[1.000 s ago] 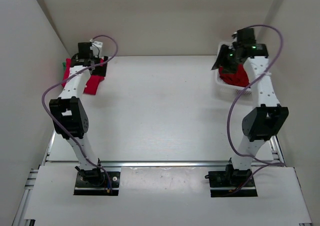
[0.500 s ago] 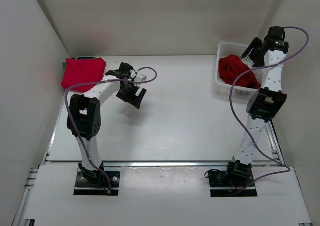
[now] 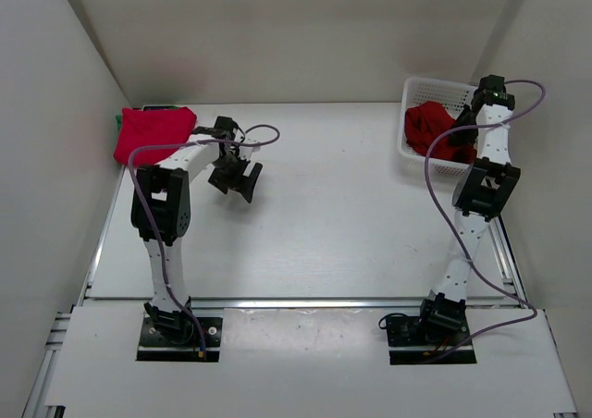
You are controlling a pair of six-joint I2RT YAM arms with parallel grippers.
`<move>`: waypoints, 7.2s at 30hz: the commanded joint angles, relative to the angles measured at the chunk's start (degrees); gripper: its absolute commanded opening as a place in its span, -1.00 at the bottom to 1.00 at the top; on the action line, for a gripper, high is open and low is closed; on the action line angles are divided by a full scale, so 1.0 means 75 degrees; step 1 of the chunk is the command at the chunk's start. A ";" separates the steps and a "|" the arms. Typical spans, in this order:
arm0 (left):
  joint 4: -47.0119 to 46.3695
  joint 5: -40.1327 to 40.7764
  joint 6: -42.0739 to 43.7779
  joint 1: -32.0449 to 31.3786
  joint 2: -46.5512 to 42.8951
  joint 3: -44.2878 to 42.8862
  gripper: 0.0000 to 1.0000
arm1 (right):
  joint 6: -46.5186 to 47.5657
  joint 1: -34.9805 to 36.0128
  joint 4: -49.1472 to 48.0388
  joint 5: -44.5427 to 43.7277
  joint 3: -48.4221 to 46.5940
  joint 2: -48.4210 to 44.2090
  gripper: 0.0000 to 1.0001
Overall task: Fold and stack the t-shirts
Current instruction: Grab crumpled tshirt from bin with the right arm, then move the tshirt to the center of the board, then flatten out the tshirt
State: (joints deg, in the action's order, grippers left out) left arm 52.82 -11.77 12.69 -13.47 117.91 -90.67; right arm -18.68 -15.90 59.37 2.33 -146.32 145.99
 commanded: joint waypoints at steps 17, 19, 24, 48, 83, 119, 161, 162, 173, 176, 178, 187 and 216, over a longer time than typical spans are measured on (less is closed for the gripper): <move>-0.0093 0.0139 -0.0121 -0.0031 -0.1095 0.0008 0.98 | 0.0158 0.0632 -0.0988 0.0145 -0.2052 -0.3723 -1.00; -0.0210 0.0163 -0.0145 -0.0031 -0.1295 0.0171 0.98 | 0.0146 0.0865 -0.1235 0.0403 -0.2053 -0.4300 -1.00; -0.0281 0.0139 -0.0262 0.0156 -0.1810 0.0371 0.97 | 0.0602 0.1906 -0.2185 0.1282 -0.2041 -0.5531 -1.00; -0.0480 -0.0082 -0.0273 0.0648 -0.1694 0.1062 0.97 | -0.0006 0.0679 0.0040 -0.2361 0.1286 -0.2416 0.56; -0.0292 -0.0260 -0.0356 0.1129 -0.1552 0.0535 0.98 | 0.0124 0.1135 -0.1222 -0.1672 -0.2029 -0.4063 -1.00; -0.0187 0.0575 0.0228 0.1036 -0.2912 0.0837 0.98 | -0.0346 0.4734 -0.1037 0.1271 0.1038 -0.3832 0.28; -0.1606 0.1172 0.0171 -0.1581 -0.3813 0.4426 -1.00 | -0.1646 0.4806 -0.3394 0.2831 1.0927 -0.5739 -1.00; -0.1547 0.1183 0.0230 -0.1288 -0.3873 0.4484 -1.00 | -0.1681 0.4572 -0.3242 0.2761 1.1210 -0.5964 -1.00; -0.0796 0.1183 0.0980 -0.0793 -0.5092 0.5304 -1.00 | -0.1916 0.3046 -0.1426 0.1894 1.3955 -0.9164 -0.42; -0.0726 0.1031 0.0840 -0.0782 -0.5139 0.5492 -1.00 | -0.1904 0.3362 -0.1004 0.1379 1.3478 -0.9212 -0.23; -0.0668 0.0901 0.0874 -0.0840 -0.5057 0.5423 -1.00 | -0.1776 0.3770 -0.0665 0.0970 1.2949 -0.9072 -0.16; -0.0550 0.0609 0.0981 -0.2256 -0.4437 0.4205 -0.51 | -0.0956 0.4862 -0.0228 -0.0570 0.9304 -0.7364 -0.23; -0.0795 -0.1571 0.0324 -0.4742 -0.0957 0.1450 0.97 | -0.0791 0.4312 -0.0827 0.0264 0.7100 -0.6234 -1.00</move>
State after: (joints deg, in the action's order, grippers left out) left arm 48.21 -19.42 15.97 -47.77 108.81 -77.17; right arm -23.81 18.48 52.51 2.79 -91.35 102.56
